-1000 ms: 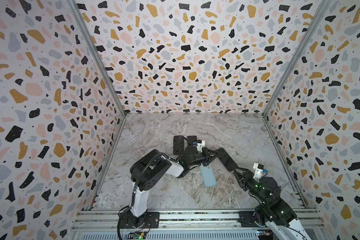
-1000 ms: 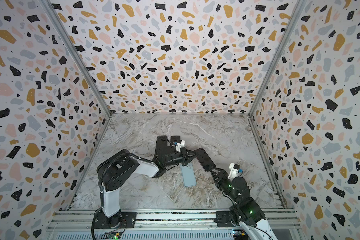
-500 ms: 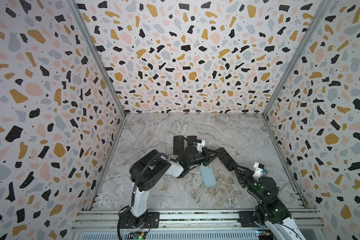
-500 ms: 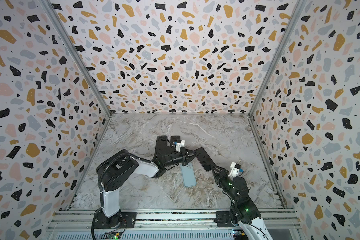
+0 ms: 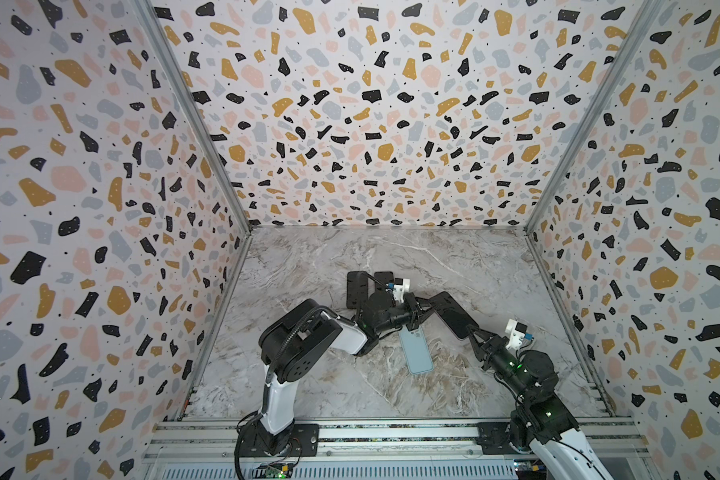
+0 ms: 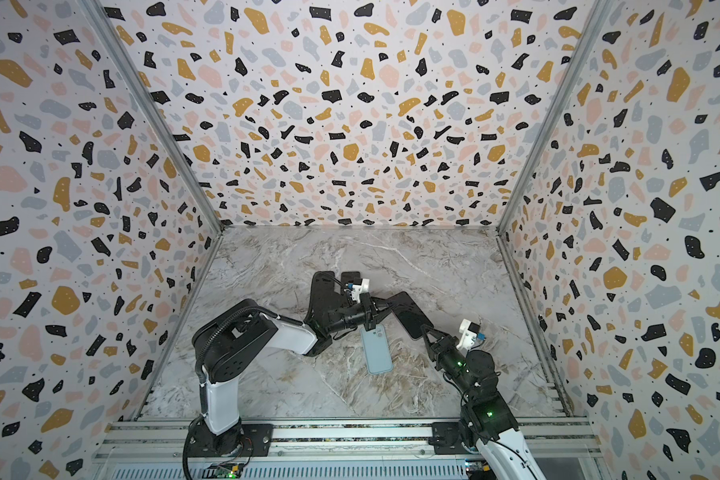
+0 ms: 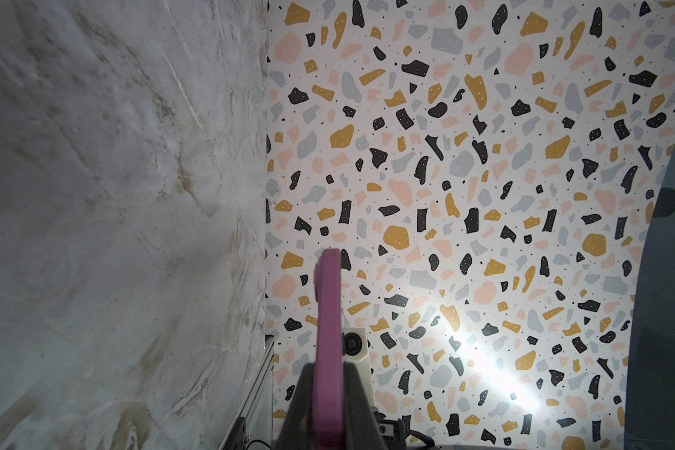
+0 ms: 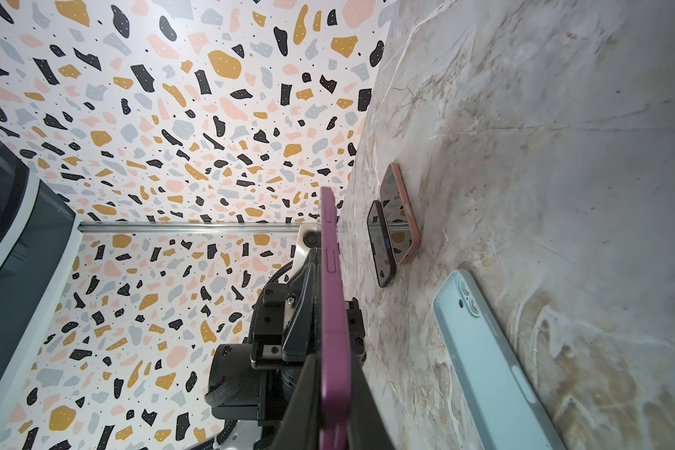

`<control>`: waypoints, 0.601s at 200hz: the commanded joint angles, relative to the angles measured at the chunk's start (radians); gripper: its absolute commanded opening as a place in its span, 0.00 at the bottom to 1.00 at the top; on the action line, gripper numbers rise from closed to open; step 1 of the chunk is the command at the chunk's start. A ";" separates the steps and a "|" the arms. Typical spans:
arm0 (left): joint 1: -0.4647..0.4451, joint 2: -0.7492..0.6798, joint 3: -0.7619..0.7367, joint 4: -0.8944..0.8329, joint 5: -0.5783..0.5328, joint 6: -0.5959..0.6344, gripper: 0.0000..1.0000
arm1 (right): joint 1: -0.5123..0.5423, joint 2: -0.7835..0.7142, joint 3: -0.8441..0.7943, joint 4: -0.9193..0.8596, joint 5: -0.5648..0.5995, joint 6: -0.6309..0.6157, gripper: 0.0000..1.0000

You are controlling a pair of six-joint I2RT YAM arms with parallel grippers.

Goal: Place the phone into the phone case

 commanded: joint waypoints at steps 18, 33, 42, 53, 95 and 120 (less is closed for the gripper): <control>0.003 -0.139 0.027 -0.334 -0.007 0.335 0.42 | -0.042 0.001 0.038 -0.051 -0.046 -0.067 0.06; 0.009 -0.190 0.105 -0.709 -0.057 0.596 0.55 | -0.073 0.008 0.040 -0.081 -0.075 -0.080 0.05; 0.010 -0.207 0.154 -0.904 -0.113 0.748 0.60 | -0.094 0.015 0.036 -0.082 -0.100 -0.098 0.03; 0.014 -0.210 0.200 -1.092 -0.164 0.897 0.60 | -0.115 0.035 0.037 -0.082 -0.137 -0.127 0.03; 0.021 -0.184 0.301 -1.470 -0.389 1.206 0.49 | -0.150 0.073 0.033 -0.083 -0.202 -0.173 0.02; 0.021 -0.155 0.365 -1.579 -0.477 1.311 0.47 | -0.149 0.065 0.023 -0.088 -0.194 -0.186 0.02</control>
